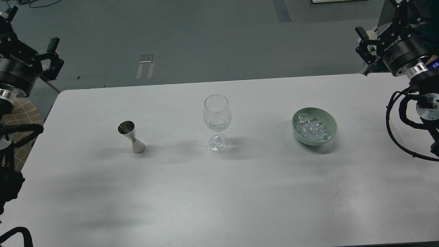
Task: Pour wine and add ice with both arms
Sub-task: 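Raise the left arm and move the right gripper toward the bowl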
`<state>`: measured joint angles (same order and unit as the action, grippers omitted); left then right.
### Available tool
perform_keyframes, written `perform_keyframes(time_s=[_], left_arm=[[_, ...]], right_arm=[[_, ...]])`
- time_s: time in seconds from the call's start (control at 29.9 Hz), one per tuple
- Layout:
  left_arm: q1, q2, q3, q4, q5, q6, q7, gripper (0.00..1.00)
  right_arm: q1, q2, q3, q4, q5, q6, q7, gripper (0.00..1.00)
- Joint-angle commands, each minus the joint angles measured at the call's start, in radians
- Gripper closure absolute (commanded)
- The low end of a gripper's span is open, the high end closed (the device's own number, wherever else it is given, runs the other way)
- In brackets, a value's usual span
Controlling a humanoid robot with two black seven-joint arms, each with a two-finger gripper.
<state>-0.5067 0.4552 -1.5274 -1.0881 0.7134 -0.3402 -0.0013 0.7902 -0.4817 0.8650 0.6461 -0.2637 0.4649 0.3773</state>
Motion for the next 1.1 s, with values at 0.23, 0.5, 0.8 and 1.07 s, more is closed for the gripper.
perform_keyframes(time_s=[0.23,0.5,0.8,1.07], left_arm=[[-0.119,-0.030,0.242,0.043,0.027,0.267,-0.052,0.09],[-0.108,-0.118,0.374,0.082,-0.017,0.259,-0.126,0.02],[-0.125,-0.130,0.377,0.073,-0.034,0.254,-0.135,0.02],[-0.136,-0.131,0.383,0.085,-0.029,0.190,-0.134,0.02]], right_arm=[[-0.008,-0.015,-0.001,0.030,-0.037,0.000,-0.001,0.00],[-0.009,-0.041,-0.015,0.084,-0.184,0.000,-0.005,0.00],[-0.009,-0.259,-0.144,0.318,-0.443,-0.055,-0.024,0.00],[-0.017,-0.481,-0.198,0.567,-0.710,-0.112,-0.038,0.00]])
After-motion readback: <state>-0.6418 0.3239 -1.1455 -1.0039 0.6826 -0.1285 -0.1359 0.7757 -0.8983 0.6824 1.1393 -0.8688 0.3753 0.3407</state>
